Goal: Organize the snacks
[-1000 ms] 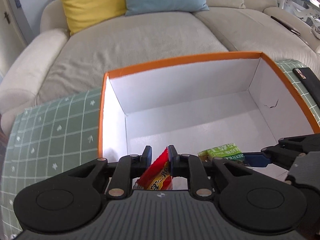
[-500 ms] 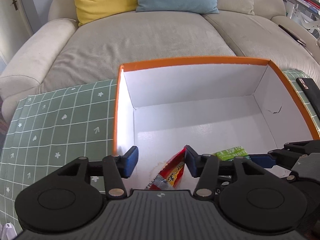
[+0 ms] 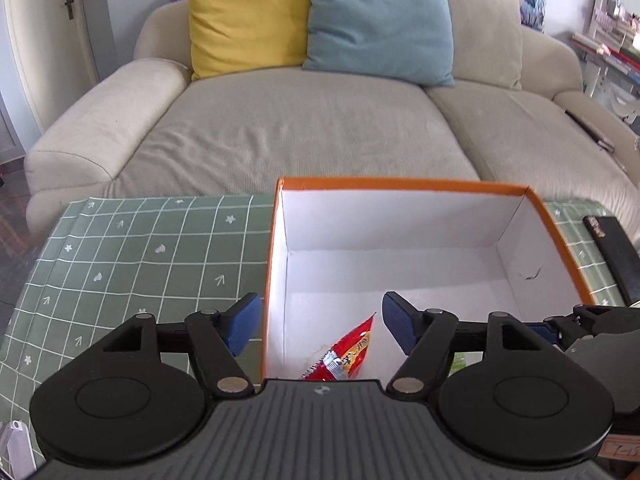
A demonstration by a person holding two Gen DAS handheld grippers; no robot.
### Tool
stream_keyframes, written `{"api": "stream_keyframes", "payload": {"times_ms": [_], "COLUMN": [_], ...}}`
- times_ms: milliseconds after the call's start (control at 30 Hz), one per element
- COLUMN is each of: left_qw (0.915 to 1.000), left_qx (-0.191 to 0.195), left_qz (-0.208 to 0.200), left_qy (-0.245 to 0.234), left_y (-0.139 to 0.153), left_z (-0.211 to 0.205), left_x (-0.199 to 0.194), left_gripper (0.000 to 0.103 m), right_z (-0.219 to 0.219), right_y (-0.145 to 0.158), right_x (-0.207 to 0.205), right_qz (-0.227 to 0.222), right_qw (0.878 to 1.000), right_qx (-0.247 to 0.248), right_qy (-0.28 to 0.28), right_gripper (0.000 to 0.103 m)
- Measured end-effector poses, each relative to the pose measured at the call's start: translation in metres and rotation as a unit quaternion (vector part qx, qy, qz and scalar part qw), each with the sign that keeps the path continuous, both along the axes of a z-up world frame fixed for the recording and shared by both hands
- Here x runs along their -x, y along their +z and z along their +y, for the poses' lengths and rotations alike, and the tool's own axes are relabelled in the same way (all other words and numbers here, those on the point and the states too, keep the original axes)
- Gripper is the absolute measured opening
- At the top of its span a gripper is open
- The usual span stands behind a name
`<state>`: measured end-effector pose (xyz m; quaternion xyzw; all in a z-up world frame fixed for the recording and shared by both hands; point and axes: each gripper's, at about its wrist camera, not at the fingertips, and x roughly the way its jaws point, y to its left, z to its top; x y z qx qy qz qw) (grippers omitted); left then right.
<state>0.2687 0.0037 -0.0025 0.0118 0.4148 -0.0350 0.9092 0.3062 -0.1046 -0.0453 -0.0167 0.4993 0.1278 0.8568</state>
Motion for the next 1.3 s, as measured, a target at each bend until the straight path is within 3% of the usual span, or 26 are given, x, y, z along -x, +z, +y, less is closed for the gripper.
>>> {"api": "stream_keyframes", "payload": {"times_ms": [333, 633, 1067, 1300], "left_qw": [0.9981, 0.9958, 0.9958, 0.9973], "left_qx": [0.027, 0.039, 0.084, 0.073], "left_qz": [-0.055, -0.081, -0.033, 0.007], "left_qy": [-0.006, 0.011, 0.015, 0.006], "left_y": [0.030, 0.014, -0.052, -0.082], "left_z": [0.011, 0.040, 0.048, 0.037], "left_x": [0.046, 0.103, 0.173, 0.185], "left_gripper": [0.083, 0.086, 0.085, 0.077], "right_z": [-0.015, -0.035, -0.037, -0.036], "right_y": [0.033, 0.037, -0.017, -0.049], "right_x": [0.050, 0.123, 0.202, 0.218], "right_qz": [-0.083, -0.143, -0.156, -0.127], "right_qw": [0.997, 0.989, 0.986, 0.990], "right_qx": [0.002, -0.033, -0.016, 0.001], "right_qy": [-0.004, -0.020, -0.053, -0.058], "right_gripper": [0.087, 0.087, 0.087, 0.087]}}
